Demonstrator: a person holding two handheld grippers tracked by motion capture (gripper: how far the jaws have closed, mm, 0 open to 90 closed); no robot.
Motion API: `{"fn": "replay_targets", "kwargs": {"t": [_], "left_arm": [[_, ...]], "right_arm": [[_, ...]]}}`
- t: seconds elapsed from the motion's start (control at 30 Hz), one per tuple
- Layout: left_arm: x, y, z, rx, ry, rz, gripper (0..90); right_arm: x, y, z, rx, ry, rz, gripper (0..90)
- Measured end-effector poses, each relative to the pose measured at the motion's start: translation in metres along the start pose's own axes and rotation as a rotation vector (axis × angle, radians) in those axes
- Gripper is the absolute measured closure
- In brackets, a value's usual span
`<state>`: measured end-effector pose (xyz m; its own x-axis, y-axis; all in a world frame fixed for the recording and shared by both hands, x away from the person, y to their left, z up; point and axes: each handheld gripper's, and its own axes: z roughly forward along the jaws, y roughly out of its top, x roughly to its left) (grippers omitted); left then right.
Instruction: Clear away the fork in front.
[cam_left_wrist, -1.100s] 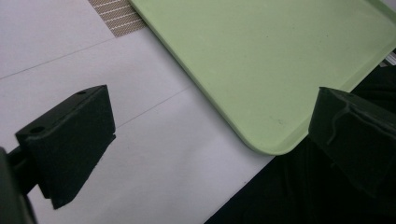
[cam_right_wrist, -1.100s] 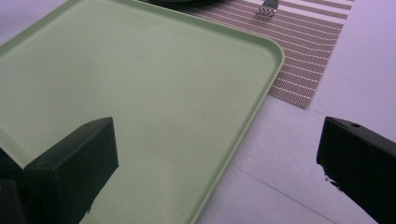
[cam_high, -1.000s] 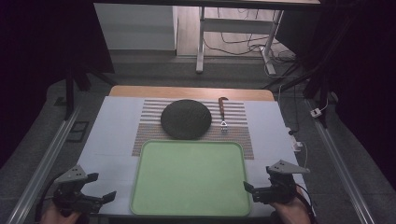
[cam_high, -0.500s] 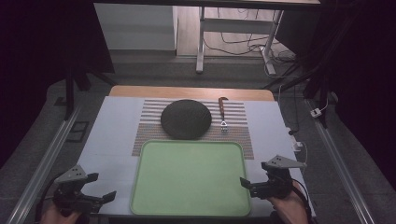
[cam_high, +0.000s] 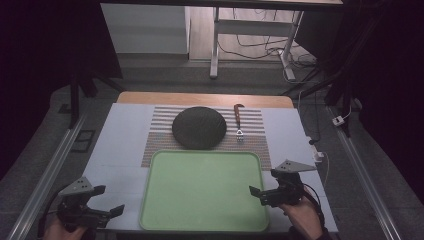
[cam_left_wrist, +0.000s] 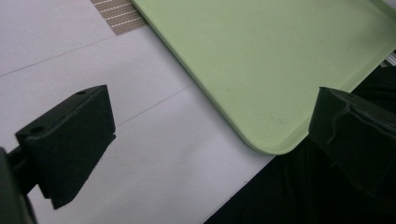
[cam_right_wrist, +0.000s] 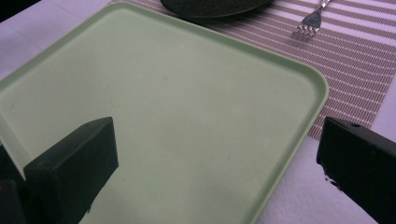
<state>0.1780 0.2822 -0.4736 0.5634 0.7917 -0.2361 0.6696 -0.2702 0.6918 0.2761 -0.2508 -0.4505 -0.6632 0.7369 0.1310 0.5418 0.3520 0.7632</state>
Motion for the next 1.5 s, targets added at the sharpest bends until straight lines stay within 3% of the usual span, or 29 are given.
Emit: {"fn": "replay_targets", "kwargs": {"t": [0.2, 0.73, 1.0, 1.37, 1.5], "left_arm": [[0.0, 0.0, 0.0, 0.0, -0.002, -0.003, 0.6], [0.001, 0.0, 0.0, 0.002, -0.001, -0.005, 0.6], [0.001, 0.0, 0.0, 0.002, -0.001, -0.007, 0.6], [0.001, 0.0, 0.0, 0.001, -0.005, -0.011, 0.5], [0.002, 0.0, 0.0, 0.002, -0.006, -0.013, 0.5]], "right_arm": [[-0.004, 0.009, 0.009, 0.002, 0.007, -0.006, 0.0], [-0.017, 0.031, 0.038, 0.026, -0.034, -0.024, 0.0], [-0.03, 0.043, 0.051, 0.027, -0.08, -0.036, 0.0], [-0.048, 0.059, 0.077, 0.088, -0.181, -0.058, 0.0], [-0.052, 0.064, 0.087, 0.116, -0.212, -0.087, 0.0]]}}
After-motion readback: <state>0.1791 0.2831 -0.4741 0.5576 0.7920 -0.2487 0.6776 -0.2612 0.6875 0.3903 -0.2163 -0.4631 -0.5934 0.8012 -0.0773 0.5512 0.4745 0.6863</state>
